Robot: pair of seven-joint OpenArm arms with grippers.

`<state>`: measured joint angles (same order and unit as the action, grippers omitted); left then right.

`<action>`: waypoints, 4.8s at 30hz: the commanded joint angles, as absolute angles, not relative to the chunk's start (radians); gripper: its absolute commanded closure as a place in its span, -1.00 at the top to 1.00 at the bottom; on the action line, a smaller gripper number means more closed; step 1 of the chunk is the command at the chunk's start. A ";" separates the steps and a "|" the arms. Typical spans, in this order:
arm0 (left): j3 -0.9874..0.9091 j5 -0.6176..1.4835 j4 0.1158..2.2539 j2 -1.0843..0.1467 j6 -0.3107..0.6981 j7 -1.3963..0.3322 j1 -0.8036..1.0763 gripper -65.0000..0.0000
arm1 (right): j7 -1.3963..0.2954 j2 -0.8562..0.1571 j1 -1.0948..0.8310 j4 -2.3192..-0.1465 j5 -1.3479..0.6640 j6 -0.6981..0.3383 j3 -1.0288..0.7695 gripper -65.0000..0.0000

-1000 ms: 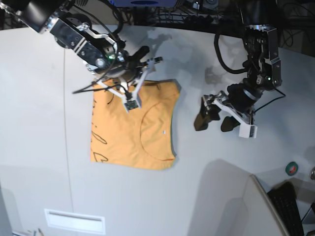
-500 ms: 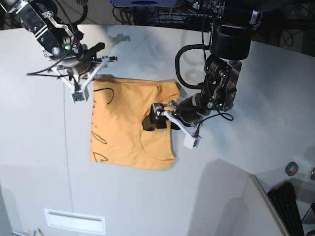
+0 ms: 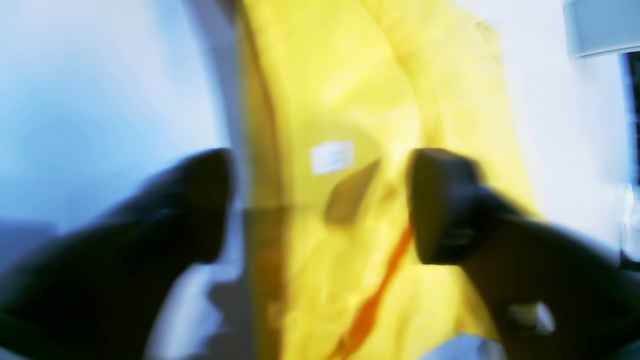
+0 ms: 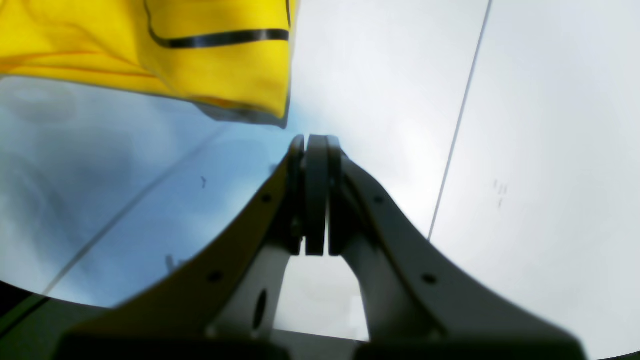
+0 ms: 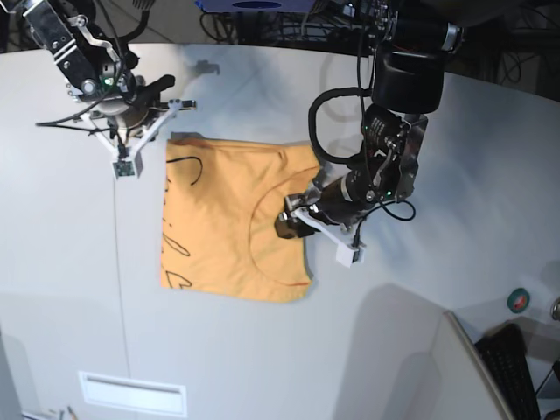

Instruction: Layout the t-shirt on the table in an organized manner, then fold the t-shirt properly

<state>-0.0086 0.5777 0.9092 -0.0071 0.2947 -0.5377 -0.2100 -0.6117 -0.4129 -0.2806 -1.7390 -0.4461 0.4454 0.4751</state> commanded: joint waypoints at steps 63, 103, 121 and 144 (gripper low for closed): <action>0.946 0.008 1.106 -0.166 0.463 -0.610 -0.532 -1.00 | -0.595 -0.414 -0.397 -1.751 -0.443 0.441 0.079 -1.00; 0.056 0.008 1.392 -0.358 0.453 -0.349 0.769 -1.00 | -0.573 -0.378 -0.710 -1.356 -0.449 0.440 0.616 -1.00; 0.076 0.021 0.128 -0.136 0.453 0.513 0.257 -1.00 | 0.275 -0.193 -0.236 -0.160 -0.449 -0.223 0.641 -1.00; 0.077 0.019 0.030 -0.101 0.453 0.510 0.291 -1.00 | 0.275 -0.139 -0.239 -0.153 -0.449 -0.223 0.641 -1.00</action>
